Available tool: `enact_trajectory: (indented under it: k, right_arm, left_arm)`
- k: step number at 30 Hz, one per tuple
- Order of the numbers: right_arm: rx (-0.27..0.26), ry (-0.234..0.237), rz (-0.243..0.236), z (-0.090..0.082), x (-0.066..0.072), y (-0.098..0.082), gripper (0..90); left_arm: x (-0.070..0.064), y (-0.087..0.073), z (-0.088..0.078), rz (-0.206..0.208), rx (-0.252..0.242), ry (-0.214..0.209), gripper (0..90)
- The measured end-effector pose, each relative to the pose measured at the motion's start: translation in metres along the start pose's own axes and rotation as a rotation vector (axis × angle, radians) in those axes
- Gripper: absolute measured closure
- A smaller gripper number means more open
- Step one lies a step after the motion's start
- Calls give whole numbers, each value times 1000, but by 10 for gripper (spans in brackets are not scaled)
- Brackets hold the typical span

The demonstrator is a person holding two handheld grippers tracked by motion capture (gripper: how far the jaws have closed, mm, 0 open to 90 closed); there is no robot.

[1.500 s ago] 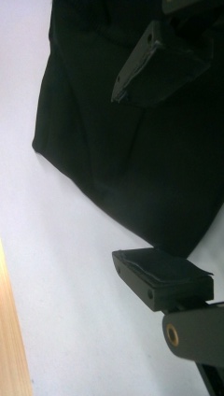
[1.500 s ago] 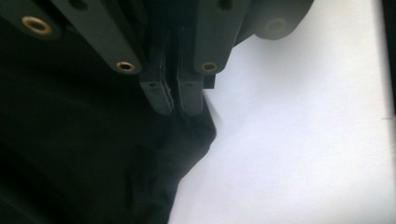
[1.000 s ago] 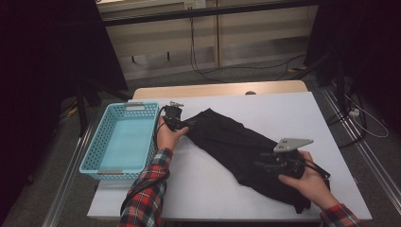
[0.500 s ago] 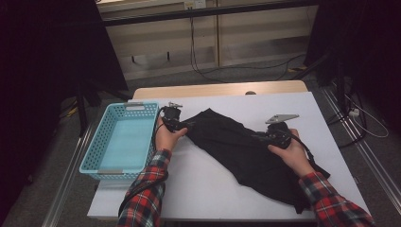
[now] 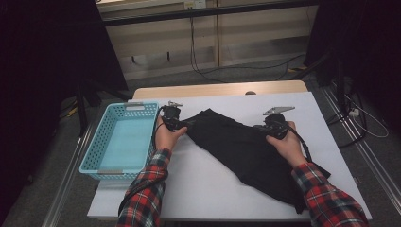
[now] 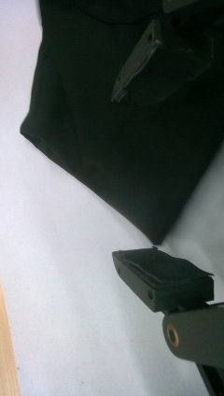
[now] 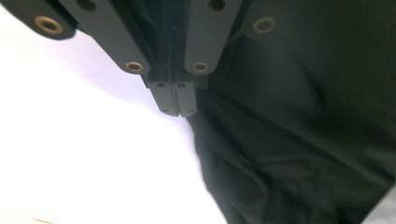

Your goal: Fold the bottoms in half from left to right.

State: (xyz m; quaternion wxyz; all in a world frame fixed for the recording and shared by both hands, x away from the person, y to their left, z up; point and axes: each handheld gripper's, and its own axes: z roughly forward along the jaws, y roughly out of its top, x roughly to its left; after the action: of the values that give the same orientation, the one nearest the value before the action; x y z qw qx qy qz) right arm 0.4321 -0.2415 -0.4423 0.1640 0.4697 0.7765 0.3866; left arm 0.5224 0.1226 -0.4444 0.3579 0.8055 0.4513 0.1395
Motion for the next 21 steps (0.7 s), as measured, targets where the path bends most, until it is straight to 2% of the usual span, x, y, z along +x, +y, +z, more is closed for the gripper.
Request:
enact_trajectory:
  k: [1,3,4,5,6,12,15,21]
  right_arm:
    - [3,14,9,1,0,-1,900]
    - [19,-11,-10,4,0,-2,900]
    - [22,-4,-2,5,0,-4,883]
    - [23,1,21,6,-1,-5,806]
    - [20,-13,23,5,0,-5,783]
    - [11,-31,4,-8,4,-2,531]
    - [2,-33,10,-17,4,-4,469]
    - [-26,-41,19,-37,2,-14,446]
  left_arm:
    - [0,-1,1,-3,5,1,200]
    - [0,-2,3,-3,10,6,201]
    - [0,-3,3,3,14,6,202]
    - [0,-4,4,0,18,10,208]
    - [1,-4,6,-4,13,21,213]
    - [2,-6,10,-19,24,23,256]
    - [1,-5,8,-26,33,21,352]
    - [-1,-3,6,-64,66,8,532]
